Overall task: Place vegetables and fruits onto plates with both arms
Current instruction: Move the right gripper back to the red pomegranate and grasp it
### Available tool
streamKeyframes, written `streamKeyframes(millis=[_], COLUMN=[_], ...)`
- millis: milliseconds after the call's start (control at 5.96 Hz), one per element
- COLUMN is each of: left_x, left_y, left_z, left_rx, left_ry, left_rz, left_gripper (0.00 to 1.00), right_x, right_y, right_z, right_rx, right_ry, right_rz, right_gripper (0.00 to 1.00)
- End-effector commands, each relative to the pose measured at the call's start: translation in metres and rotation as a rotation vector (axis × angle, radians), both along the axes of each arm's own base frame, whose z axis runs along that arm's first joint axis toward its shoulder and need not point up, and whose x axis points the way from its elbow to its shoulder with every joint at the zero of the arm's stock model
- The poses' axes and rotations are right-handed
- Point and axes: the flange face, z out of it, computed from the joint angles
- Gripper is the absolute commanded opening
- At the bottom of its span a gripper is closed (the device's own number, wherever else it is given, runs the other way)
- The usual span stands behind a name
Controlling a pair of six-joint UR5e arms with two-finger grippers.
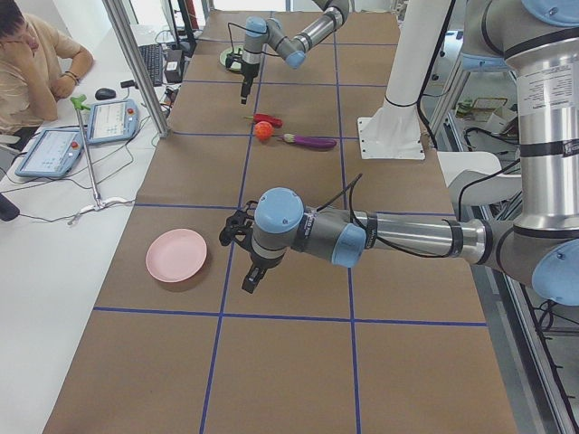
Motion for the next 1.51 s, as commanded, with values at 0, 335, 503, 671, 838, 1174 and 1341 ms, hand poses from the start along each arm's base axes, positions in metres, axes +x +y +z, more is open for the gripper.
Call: streamKeyframes(millis=[0,335,503,671,838,1174,1341], left_x=[0.003,0.004,0.004,0.004,0.004,0.004,0.004], left_y=[-0.001,-0.001,-0.001,-0.001,-0.002,-0.002,-0.002], left_z=[0.006,0.015,0.016,0.016,0.014,0.013,0.013], left_rx=[-0.013,-0.022,-0.024,-0.024,-0.005,0.004,0.007], left_ry=[0.001,0.001,0.001,0.001,0.001,0.001,0.001], left_rz=[0.007,0.011,0.011,0.010,0.010,0.009,0.010], left_gripper=[1.00,1.00,1.00,1.00,1.00,1.00,1.00], right_x=[-0.058,-0.087,-0.091,-0.094,-0.100,-0.104,-0.108], right_y=[0.044,0.064,0.068,0.071,0.077,0.079,0.081], right_z=[-0.057,-0.049,-0.044,-0.042,-0.043,-0.038,-0.033], right_rx=[0.010,0.042,0.041,0.066,0.089,0.094,0.098], right_ry=[0.039,0.082,0.108,0.137,0.147,0.153,0.164], right_rz=[0.022,0.022,0.006,-0.001,-0.009,-0.008,-0.007], right_gripper=[1.00,1.00,1.00,0.98,0.94,0.92,0.88])
